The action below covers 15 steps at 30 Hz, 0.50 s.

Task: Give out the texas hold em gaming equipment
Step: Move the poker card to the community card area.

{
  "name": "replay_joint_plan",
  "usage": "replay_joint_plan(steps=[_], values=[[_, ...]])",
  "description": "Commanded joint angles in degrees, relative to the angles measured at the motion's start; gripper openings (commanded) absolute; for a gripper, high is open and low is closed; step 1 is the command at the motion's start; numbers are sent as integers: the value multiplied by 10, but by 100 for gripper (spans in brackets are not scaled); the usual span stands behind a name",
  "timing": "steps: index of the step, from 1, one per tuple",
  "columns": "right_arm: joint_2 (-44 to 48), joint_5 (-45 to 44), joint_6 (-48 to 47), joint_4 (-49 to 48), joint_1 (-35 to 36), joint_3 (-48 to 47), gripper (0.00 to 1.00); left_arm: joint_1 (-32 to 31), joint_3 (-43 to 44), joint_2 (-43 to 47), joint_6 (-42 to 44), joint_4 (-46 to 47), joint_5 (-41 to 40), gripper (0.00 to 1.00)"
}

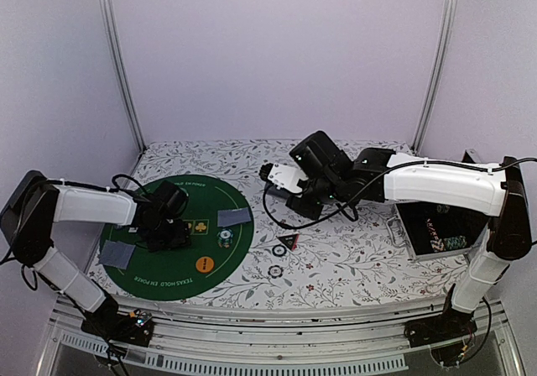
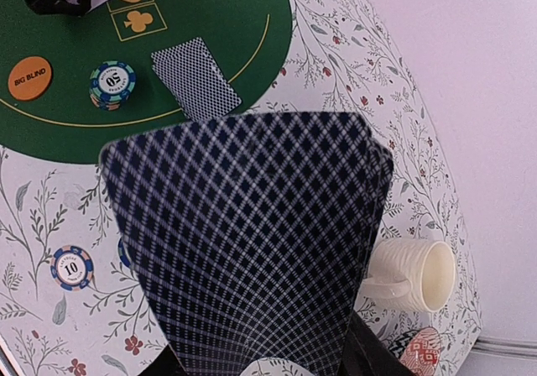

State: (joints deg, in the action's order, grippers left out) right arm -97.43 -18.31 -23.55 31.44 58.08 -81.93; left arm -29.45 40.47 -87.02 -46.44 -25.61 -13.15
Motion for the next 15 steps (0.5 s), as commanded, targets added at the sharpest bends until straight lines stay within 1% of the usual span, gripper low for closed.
replay_joint_plan(steps=[1, 7, 11, 15], values=[[20, -4, 7, -12, -3, 5, 45, 25, -12, -52, 34, 85, 37, 72], [22, -5, 10, -12, -3, 8, 45, 25, -6, -74, 58, 90, 72, 55], [24, -6, 9, -12, -3, 11, 45, 25, -4, -69, 74, 88, 69, 51], [22, -7, 8, -12, -3, 9, 45, 23, -4, -62, 94, 85, 76, 50]])
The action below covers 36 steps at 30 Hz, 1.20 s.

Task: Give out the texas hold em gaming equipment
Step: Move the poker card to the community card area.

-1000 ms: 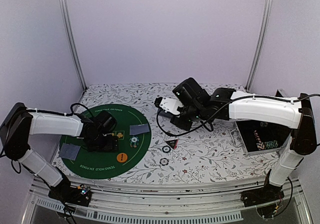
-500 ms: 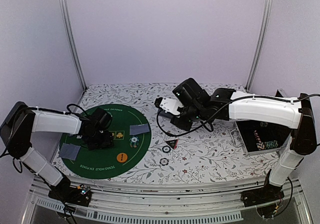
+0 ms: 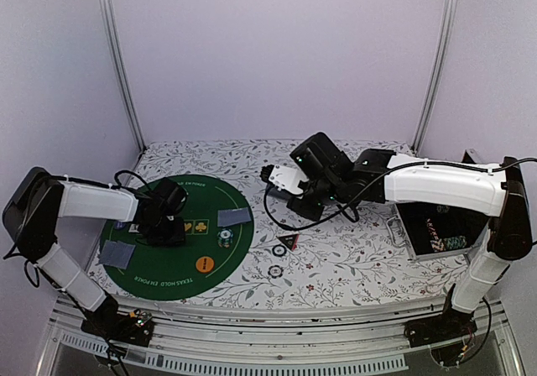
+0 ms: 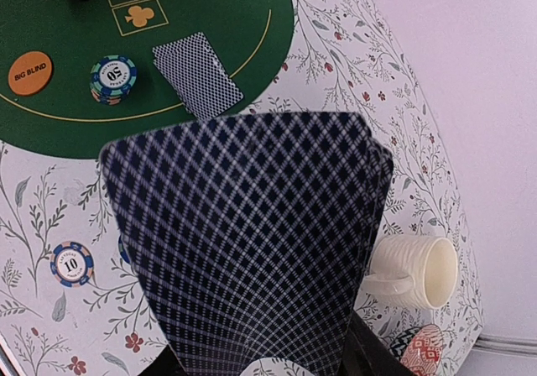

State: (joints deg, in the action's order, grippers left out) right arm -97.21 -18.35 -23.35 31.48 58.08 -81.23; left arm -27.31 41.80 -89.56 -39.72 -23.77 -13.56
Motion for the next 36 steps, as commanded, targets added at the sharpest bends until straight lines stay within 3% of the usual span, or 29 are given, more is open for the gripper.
replay_joint_plan(steps=[1, 8, 15, 27, 36], values=[[20, -6, 6, -13, -3, 1, 45, 0, -17, -35, 33, 65, 81, 50], [16, -6, 5, -13, -3, -2, 45, -8, 0, -43, 98, 56, 51, 56], [21, -10, 2, -11, -3, 0, 45, -5, 19, -70, 150, 62, 37, 56], [24, -11, 3, -9, -3, 0, 45, 13, 40, -84, 143, 24, 15, 55], [21, -8, 3, -9, -3, -1, 45, 14, 46, -67, 138, -8, -13, 61]])
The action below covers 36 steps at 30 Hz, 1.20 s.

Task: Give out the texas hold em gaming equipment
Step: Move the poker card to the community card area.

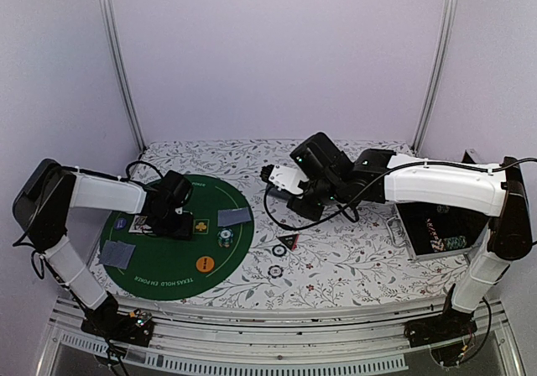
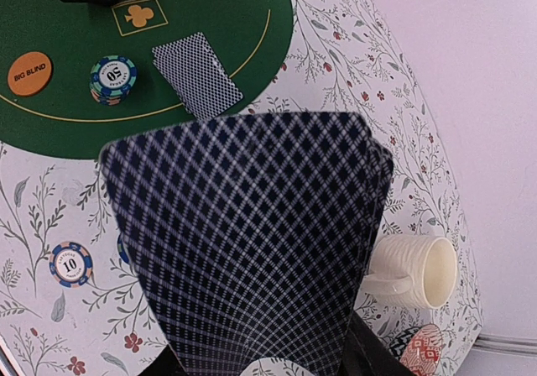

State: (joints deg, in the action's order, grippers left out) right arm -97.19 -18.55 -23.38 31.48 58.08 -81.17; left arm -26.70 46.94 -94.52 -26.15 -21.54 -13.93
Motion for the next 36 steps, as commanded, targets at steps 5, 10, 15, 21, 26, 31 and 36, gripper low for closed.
replay_joint_plan(steps=[5, 10, 15, 21, 26, 31, 36], values=[[19, -5, 2, -10, -3, -4, 45, 8, -3, -12, -2, -41, -14, 65], [20, -4, 3, -7, -3, -3, 45, 8, -4, -5, -5, -52, -25, 66], [19, -2, 3, -6, -3, -3, 45, 8, -4, 0, -9, -59, -31, 66], [19, -2, 3, -6, -2, -4, 45, 10, -3, 3, -15, -72, -47, 66], [17, -1, 3, -5, -3, -4, 45, 9, -3, 7, -15, -75, -51, 66], [16, 0, 3, -5, -3, -4, 45, 9, 0, 10, -11, -85, -65, 67], [16, 1, 3, -4, -3, -4, 45, 10, -1, 11, -11, -90, -71, 68]])
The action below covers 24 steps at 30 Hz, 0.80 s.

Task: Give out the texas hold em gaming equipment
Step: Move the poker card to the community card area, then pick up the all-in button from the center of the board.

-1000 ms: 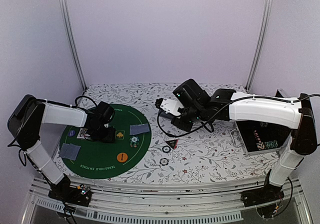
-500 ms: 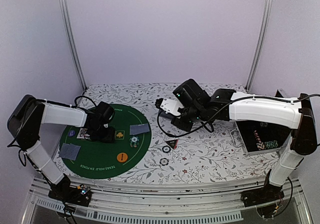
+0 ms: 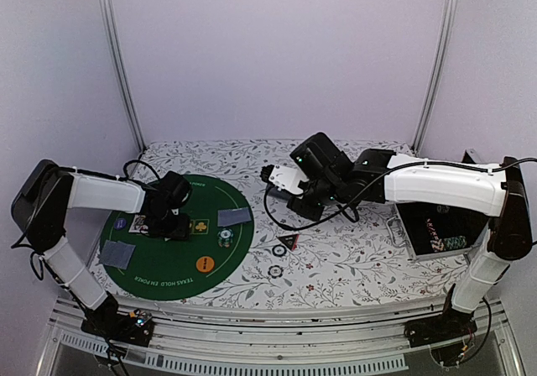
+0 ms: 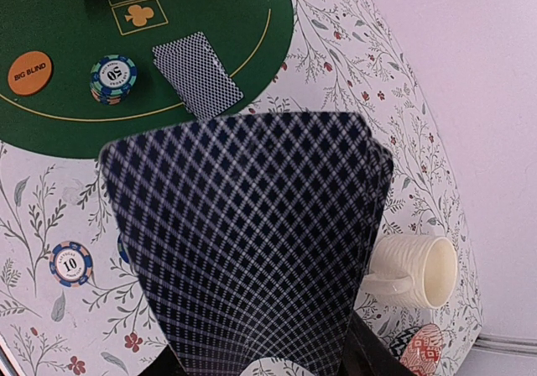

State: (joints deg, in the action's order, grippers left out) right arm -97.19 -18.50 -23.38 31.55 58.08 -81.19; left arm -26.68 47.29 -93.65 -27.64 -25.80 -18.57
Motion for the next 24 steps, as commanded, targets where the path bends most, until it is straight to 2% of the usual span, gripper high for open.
replay_joint_plan(steps=[1, 7, 14, 17, 19, 24], values=[[16, 0, 3, -4, -3, -4, 45, 10, -5, 4, 4, -47, -22, 68], [16, 1, 4, -3, -3, -4, 45, 9, -10, 22, 1, -47, -2, 70], [12, 3, 5, -3, -3, -5, 45, 7, -30, 106, -16, -42, 56, 78], [7, 5, 5, -3, -3, -9, 45, 8, -49, 125, -39, -46, 82, 79], [6, 6, 6, -3, -3, -10, 45, 9, -62, 130, -67, -55, 88, 72], [11, 7, 6, -3, -3, -6, 45, 13, -96, 127, -101, -49, 113, 29]])
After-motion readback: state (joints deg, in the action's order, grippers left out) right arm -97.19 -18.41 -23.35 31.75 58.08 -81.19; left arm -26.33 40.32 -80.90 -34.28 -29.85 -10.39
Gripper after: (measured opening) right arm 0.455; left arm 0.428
